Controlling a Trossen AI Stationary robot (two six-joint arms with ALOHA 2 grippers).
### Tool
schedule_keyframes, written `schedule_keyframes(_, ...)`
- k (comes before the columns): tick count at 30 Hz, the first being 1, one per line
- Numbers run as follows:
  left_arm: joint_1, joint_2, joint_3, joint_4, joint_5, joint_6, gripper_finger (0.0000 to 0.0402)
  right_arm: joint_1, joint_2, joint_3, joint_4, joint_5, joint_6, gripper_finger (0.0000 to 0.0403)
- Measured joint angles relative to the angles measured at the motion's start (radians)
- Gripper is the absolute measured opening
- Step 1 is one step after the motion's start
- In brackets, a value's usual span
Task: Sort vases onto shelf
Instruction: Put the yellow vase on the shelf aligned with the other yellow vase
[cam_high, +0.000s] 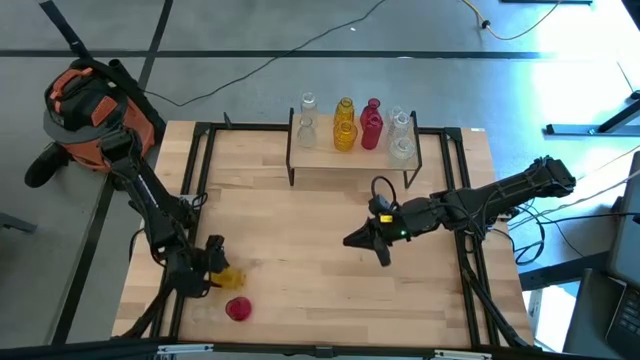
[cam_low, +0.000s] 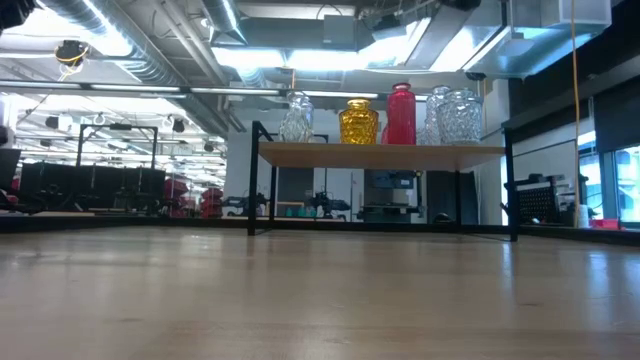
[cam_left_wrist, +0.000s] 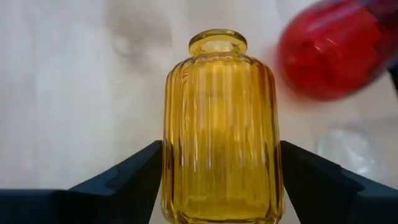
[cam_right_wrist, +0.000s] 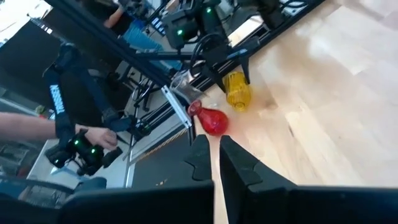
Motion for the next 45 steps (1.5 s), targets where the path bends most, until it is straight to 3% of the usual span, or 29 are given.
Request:
schedule_keyframes(4, 0.035, 0.0, 0.002, -0.027, -0.007, -0.005, 0.0271, 0.0, 0.0, 0.0, 0.0, 0.056, 0.002, 0.0001)
schedule_keyframes(12, 0.192, -0.042, 0.003, -0.063, 0.023, -0.003, 0.0271, 0.0, 0.0, 0.0, 0.066, 0.174, -0.007, 0.0001)
schedule_keyframes(17, 0.32, -0.155, 0.029, -0.136, -0.038, 0.066, 0.0267, 0.0, 0.0, 0.0, 0.128, 0.219, -0.059, 0.0001)
schedule_keyframes(22, 0.441, -0.297, 0.084, -0.074, -0.128, 0.177, 0.0267, -0.014, 0.0, 0.0, 0.209, 0.21, -0.146, 0.0001)
schedule_keyframes(29, 0.592, -0.423, 0.106, 0.357, -0.176, 0.363, 0.0267, -0.016, 0.0, 0.0, 0.301, 0.238, -0.266, 0.0001)
schedule_keyframes(34, 0.697, -0.377, 0.107, 0.735, -0.073, 0.482, 0.0267, -0.028, 0.0, 0.0, 0.314, 0.244, -0.286, 0.0011)
schedule_keyframes(39, 0.787, -0.217, 0.107, 0.972, 0.088, 0.484, 0.0267, -0.071, 0.011, 0.0, 0.426, 0.245, -0.341, 0.0096)
schedule_keyframes(45, 0.835, -0.011, 0.17, 1.184, 0.131, 0.485, 0.0267, -0.14, 0.02, 0.001, 0.47, 0.173, -0.366, 0.0217)
